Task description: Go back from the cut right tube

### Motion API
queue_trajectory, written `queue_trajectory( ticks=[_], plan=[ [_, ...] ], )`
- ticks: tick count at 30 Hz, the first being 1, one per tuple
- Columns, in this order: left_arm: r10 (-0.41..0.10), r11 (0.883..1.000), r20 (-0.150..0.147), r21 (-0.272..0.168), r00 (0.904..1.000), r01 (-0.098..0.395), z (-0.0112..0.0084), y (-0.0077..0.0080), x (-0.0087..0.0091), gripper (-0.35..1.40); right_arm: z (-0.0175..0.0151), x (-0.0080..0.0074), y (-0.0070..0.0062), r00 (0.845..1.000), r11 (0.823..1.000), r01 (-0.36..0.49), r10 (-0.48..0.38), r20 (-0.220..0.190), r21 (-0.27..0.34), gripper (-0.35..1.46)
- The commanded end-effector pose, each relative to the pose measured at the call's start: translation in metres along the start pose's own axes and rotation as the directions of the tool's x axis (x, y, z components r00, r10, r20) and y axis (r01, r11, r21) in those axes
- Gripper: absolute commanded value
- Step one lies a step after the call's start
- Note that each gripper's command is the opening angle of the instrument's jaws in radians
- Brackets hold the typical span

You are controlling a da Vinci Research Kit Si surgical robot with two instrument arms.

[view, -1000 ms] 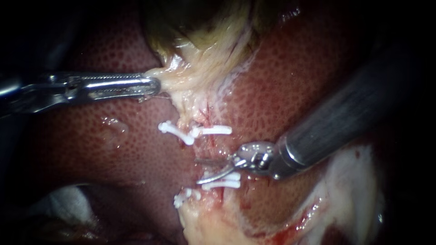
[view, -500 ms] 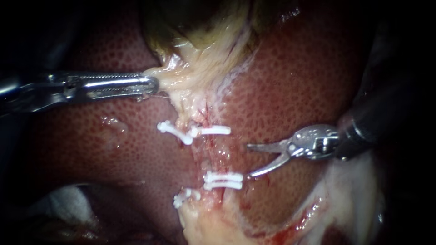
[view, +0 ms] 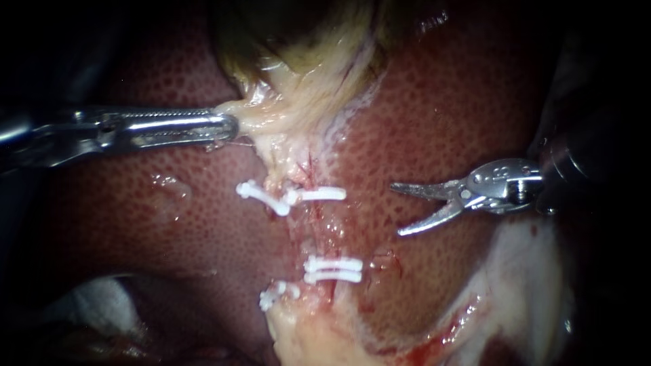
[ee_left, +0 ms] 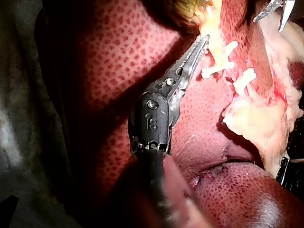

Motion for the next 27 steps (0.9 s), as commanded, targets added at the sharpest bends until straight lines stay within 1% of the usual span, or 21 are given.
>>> queue_trajectory(
  ticks=[1,4,8,17,20,27],
  plan=[
    [-0.002,1.0,0.006,0.005,1.0,0.002,0.0005,0.0,-0.0004,-0.35,0.0001,-0.0001,0.0,1.0,1.0,-0.001,0.001,0.0,0.001,1.43],
    [-0.007,1.0,0.019,0.002,0.9998,0.007,0.002,0.0,-0.0015,-0.35,0.0001,-0.0001,-0.0001,1.0,1.0,-0.001,0.001,0.0,0.001,1.43],
    [-0.007,1.0,0.032,-0.002,0.9995,0.007,0.0039,-0.0002,-0.0026,-0.35,0.0001,-0.0001,-0.0001,1.0,1.0,-0.001,0.001,0.0,0.001,1.43],
    [-0.002,1.0,0.06,-0.007,0.9982,0.002,0.0073,-0.0004,-0.0041,-0.35,0.0,0.0,-0.0002,1.0,1.0,-0.002,0.002,-0.003,0.001,1.43],
    [-0.005,1.0,0.062,-0.007,0.998,0.006,0.0077,-0.0004,-0.0044,-0.35,0.0,0.0001,-0.0001,1.0,1.0,-0.002,0.002,-0.006,0.0,1.43],
    [-0.005,1.0,0.062,-0.008,0.998,0.006,0.0077,-0.0004,-0.0044,-0.35,0.0001,0.0002,-0.0002,1.0,1.0,-0.002,0.002,-0.006,0.0,1.43]
  ],
)
